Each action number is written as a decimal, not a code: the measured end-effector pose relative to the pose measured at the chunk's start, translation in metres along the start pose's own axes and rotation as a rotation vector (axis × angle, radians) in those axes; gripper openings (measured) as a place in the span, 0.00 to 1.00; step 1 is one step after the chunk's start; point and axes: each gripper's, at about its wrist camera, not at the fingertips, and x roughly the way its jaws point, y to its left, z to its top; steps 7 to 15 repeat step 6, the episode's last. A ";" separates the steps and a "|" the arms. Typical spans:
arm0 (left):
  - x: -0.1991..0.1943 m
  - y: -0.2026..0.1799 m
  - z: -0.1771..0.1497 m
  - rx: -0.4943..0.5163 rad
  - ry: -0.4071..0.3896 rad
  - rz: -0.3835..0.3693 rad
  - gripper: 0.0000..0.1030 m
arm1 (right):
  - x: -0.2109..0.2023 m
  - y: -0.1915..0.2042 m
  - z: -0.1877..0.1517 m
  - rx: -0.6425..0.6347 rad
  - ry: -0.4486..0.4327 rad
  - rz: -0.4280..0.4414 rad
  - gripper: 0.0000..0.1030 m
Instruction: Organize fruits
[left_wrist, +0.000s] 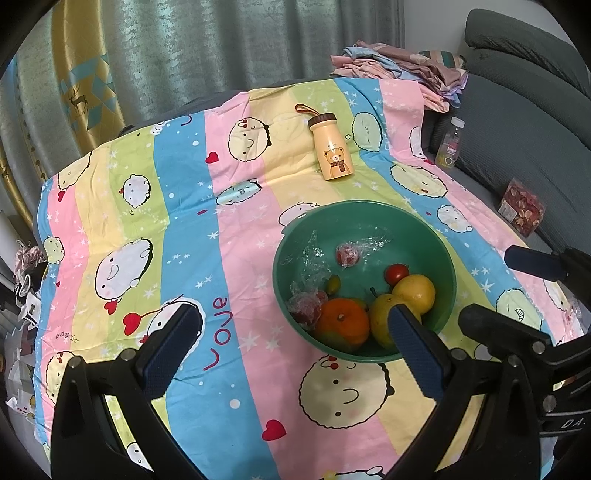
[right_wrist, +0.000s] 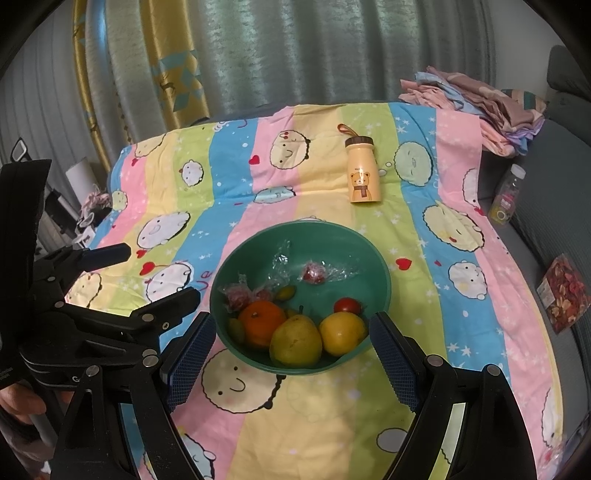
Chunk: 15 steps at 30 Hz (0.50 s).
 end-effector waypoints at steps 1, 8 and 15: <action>0.000 -0.001 0.000 0.000 0.000 0.000 1.00 | 0.000 0.000 0.000 0.000 -0.001 0.000 0.83; 0.000 -0.001 0.000 0.000 0.001 0.001 1.00 | -0.002 -0.002 0.002 0.004 -0.005 -0.002 0.83; 0.000 -0.001 0.000 0.000 0.001 0.001 1.00 | -0.002 -0.002 0.002 0.004 -0.005 -0.002 0.83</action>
